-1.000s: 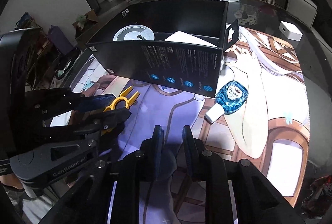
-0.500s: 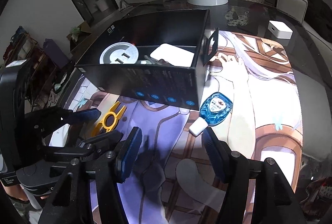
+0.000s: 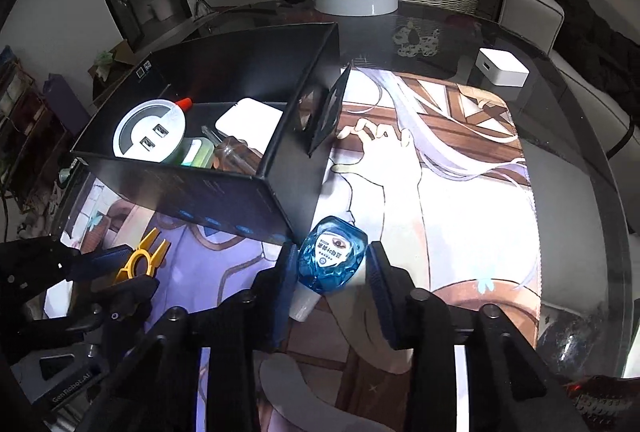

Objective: Organize rigid objects
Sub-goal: 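Close the left gripper on the yellow plastic clip while the right tool moves toward the blue round case, then close the right gripper on the blue round case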

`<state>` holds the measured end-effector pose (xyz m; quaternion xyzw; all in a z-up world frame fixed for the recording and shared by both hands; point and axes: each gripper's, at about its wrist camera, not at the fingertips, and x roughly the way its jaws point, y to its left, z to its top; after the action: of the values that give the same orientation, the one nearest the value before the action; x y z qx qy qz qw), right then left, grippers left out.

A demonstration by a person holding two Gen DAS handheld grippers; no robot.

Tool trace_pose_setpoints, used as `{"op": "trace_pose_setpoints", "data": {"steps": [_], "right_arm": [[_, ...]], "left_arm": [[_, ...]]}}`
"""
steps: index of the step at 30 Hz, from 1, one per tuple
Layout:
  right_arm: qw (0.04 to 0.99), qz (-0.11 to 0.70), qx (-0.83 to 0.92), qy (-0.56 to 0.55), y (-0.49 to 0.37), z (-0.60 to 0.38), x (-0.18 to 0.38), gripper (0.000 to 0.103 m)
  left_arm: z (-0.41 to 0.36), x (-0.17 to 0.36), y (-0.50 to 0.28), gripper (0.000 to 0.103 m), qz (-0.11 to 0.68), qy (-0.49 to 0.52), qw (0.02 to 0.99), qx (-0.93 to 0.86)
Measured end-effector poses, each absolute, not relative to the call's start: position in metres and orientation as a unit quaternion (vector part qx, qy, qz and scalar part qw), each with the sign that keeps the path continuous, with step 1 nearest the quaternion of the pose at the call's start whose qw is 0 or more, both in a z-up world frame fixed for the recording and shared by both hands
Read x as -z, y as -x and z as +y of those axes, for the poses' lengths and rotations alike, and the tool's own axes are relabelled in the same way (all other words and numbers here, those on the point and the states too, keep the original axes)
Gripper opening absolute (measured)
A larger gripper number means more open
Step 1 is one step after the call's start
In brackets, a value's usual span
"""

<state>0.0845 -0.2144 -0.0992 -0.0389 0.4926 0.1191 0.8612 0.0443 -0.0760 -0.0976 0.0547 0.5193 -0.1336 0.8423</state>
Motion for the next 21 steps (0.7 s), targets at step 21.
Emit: {"op": "trace_pose_setpoints", "data": {"steps": [21], "right_arm": [[0.837, 0.503, -0.213, 0.018, -0.038, -0.187, 0.1, 0.042]], "left_arm": [[-0.061, 0.099, -0.042, 0.042, 0.52, -0.038, 0.845, 0.119]]}}
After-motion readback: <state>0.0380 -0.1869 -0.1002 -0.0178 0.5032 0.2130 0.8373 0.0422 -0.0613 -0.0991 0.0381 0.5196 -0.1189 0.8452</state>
